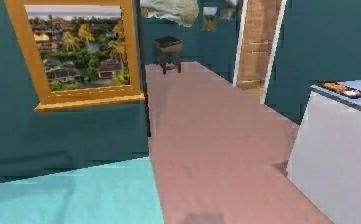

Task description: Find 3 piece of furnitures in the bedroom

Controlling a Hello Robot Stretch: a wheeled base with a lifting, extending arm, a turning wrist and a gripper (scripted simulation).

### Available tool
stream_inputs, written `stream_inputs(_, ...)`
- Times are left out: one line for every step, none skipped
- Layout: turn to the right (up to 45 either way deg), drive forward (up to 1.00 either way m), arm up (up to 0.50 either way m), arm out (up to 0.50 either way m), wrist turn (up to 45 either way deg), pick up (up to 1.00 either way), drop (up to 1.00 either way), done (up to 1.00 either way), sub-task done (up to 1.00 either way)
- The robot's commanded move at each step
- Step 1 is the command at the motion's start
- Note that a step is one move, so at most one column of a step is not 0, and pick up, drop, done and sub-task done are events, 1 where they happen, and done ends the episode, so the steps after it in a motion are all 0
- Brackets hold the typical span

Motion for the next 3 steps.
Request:
stream_inputs(18.0,0.00,0.00,0.00,0.0,0.00,0.00,0.00,0.00)
stream_inputs(0.0,1.00,0.00,0.00,0.0,0.00,0.00,0.00,0.00)
stream_inputs(0.0,1.00,0.00,0.00,0.0,0.00,0.00,0.00,0.00)
